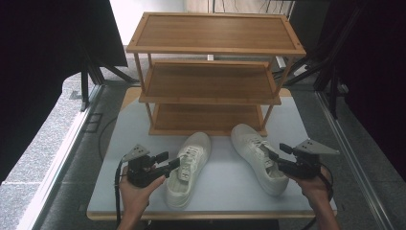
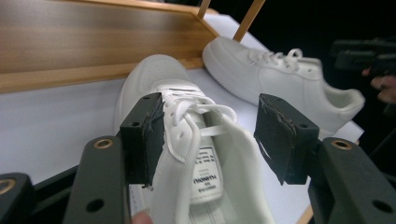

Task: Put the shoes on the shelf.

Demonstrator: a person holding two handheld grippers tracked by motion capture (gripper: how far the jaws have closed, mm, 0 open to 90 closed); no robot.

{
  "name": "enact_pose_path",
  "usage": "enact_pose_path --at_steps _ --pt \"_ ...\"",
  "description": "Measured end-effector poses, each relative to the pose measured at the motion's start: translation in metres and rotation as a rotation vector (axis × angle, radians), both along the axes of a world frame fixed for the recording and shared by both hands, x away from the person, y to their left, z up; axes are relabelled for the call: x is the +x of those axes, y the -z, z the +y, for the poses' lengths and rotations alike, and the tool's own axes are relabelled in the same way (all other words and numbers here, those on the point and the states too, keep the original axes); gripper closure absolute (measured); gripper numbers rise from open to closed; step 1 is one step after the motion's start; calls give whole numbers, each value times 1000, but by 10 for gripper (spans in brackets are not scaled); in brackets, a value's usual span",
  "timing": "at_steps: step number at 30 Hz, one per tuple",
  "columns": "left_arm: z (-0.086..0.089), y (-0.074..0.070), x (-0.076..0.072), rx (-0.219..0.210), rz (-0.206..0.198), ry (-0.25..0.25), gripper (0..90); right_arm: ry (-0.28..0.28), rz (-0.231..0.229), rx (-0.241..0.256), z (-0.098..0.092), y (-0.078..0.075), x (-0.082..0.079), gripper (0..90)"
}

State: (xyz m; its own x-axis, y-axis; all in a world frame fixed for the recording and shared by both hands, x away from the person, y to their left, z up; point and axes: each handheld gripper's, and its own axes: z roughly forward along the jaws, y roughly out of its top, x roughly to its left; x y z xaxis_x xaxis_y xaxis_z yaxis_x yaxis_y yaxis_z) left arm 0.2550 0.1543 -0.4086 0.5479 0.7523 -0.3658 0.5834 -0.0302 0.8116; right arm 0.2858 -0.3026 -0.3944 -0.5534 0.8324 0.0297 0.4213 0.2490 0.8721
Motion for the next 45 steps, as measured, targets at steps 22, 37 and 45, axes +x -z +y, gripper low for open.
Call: enact_pose_path --at_steps 22,37,45 --pt "-23 50 38 156 95 -18 441 -19 97 -113 5 51 58 513" --pt "-45 46 29 374 -1 -104 779 12 100 -92 2 57 61 746" --pt "-38 44 31 326 -34 -100 835 23 68 -109 5 54 58 821"
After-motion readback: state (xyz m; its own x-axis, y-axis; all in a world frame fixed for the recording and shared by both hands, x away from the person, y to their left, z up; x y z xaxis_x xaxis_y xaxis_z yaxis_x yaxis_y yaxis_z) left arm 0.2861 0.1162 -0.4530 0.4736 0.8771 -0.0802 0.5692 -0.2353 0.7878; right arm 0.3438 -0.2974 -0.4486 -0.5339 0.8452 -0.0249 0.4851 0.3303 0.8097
